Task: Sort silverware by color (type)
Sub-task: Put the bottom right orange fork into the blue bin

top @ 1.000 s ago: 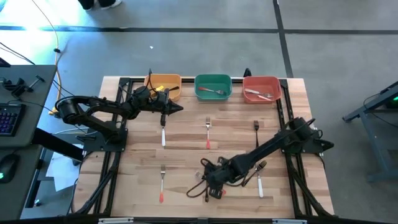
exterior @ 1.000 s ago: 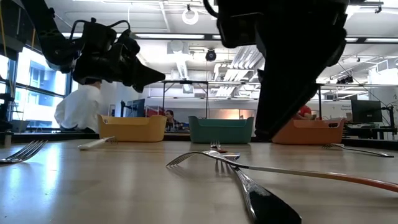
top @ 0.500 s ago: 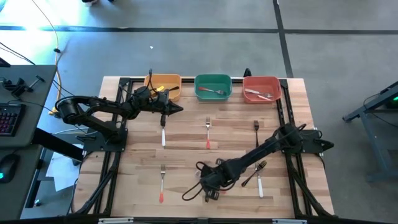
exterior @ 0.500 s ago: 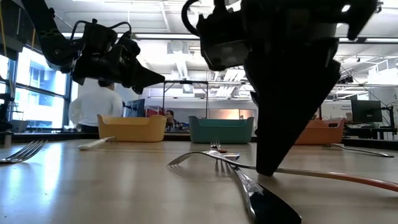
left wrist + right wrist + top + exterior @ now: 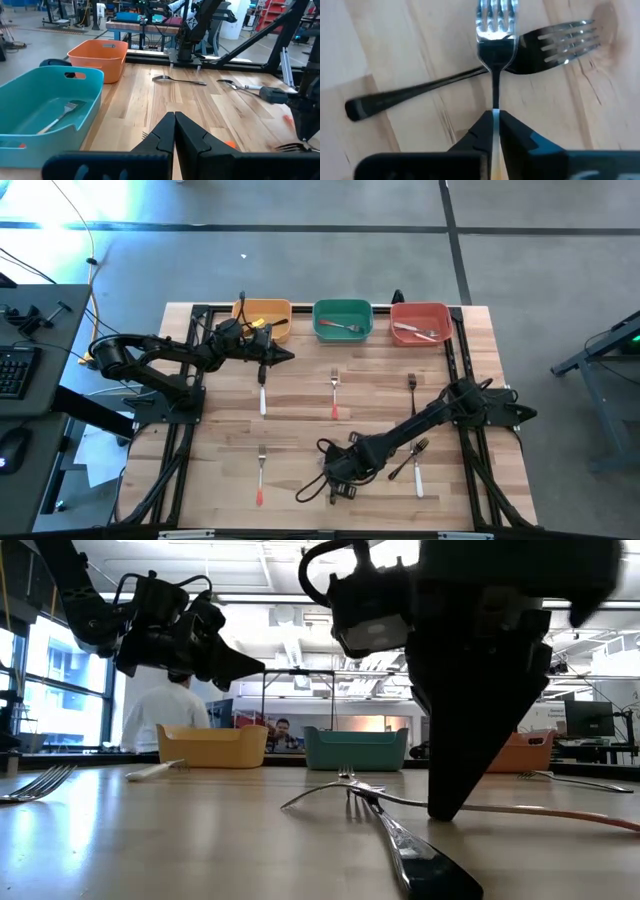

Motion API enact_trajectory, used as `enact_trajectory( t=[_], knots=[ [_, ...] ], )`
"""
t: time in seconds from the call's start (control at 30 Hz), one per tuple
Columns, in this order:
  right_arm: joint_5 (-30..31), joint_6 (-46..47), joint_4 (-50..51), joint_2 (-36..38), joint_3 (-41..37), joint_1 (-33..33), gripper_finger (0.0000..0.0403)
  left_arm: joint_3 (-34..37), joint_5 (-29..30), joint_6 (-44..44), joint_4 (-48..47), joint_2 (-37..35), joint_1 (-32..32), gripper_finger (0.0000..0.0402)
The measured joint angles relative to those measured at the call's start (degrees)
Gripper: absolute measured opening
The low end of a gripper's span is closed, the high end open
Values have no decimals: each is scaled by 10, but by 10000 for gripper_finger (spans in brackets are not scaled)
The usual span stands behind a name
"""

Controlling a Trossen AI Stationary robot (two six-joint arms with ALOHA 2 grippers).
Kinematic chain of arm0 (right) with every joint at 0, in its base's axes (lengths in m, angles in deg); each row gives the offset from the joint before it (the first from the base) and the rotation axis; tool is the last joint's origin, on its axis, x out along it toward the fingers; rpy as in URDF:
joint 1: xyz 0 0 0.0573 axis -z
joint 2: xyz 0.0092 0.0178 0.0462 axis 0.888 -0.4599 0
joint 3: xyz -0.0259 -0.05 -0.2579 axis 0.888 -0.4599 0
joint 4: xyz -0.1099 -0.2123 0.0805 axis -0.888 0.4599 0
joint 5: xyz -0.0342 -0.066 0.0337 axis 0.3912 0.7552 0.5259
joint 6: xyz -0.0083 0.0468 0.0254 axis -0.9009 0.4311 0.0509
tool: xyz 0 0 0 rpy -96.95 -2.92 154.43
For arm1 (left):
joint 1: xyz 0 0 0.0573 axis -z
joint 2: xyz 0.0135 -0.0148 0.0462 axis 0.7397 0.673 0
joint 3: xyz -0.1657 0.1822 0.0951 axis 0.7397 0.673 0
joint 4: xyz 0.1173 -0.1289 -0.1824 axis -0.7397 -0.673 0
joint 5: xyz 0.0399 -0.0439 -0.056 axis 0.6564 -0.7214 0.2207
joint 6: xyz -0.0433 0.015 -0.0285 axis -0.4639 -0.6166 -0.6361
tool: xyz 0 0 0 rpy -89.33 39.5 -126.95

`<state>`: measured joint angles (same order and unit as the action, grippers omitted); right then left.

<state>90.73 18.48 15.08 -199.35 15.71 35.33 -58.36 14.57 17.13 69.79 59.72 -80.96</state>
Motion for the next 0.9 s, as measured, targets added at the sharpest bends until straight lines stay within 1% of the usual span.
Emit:
enact_trajectory(
  t=[0.07,0.23,0.37,0.47,0.6,0.73,0.9],
  knots=[
    [0,-28,1,2,0,2,5,0,-1,-13,0,0,-2,0],
    [6,-93,25,22,-6,13,1,0,0,-26,-1,0,-9,0],
    [29,-159,41,72,-3,34,1,0,9,-31,-4,0,-14,0],
    [39,-216,65,112,-3,69,0,0,19,-30,-4,0,-14,0],
    [57,-291,98,174,-3,149,0,0,37,-31,-1,0,-14,0],
    [75,-378,102,216,-3,267,0,0,38,-30,3,0,-14,0],
    [73,-499,44,213,-2,426,0,0,39,-16,5,0,-14,0]
  ],
)
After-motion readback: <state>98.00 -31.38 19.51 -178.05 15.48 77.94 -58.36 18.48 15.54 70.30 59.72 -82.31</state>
